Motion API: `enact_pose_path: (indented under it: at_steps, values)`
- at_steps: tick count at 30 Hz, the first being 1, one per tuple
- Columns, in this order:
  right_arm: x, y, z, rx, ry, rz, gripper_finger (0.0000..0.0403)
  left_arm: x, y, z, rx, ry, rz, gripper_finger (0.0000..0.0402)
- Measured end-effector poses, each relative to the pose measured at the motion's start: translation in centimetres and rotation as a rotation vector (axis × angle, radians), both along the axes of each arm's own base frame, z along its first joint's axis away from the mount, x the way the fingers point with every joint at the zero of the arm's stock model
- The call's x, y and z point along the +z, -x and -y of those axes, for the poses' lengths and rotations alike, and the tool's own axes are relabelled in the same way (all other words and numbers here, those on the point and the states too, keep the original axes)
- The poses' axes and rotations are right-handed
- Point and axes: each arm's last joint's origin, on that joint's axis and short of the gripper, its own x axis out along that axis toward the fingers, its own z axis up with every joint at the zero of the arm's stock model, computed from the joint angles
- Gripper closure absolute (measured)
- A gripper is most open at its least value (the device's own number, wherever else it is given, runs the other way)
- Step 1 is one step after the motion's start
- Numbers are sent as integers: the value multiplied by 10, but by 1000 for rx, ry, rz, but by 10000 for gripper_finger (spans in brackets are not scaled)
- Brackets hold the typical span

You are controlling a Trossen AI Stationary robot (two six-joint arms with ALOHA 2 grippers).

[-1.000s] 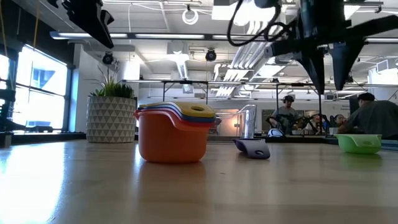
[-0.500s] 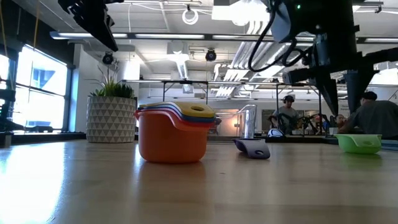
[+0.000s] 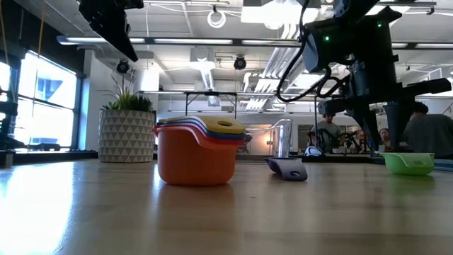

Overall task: Nest measuring cups in basket
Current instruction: Stack the green measuring cup into the yellow measuring cup

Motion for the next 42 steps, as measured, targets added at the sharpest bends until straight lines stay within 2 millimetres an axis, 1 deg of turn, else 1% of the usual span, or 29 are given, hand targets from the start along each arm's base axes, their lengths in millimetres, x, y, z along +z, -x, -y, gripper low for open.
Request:
enact_pose_path:
  at_steps: [7, 12, 14, 20, 24, 31, 38, 42]
  values:
    - [-10, 3, 1, 1, -17, 17, 279, 0, 1, -4, 21, 0, 0, 357]
    - [-13, 4, 1, 0, -20, 12, 281, 0, 1, -5, 26, -1, 0, 357]
    - [-13, 4, 1, 1, -20, 13, 289, 0, 1, -5, 26, -1, 1, 357]
    - [-13, 4, 1, 3, -17, 10, 345, 0, 1, -5, 13, -10, -6, 357]
    - [-13, 5, 1, 18, -20, 6, 369, 0, 1, -5, 12, -11, -6, 357]
    - [-13, 5, 1, 29, -25, 4, 397, 0, 1, -5, 12, -11, -5, 357]
    - [-12, 4, 0, 49, -56, 3, 401, 0, 1, -5, 12, -11, -5, 357]
    - [-4, -3, -5, 83, -70, 34, 402, 0, 1, -5, 13, -11, -5, 357]
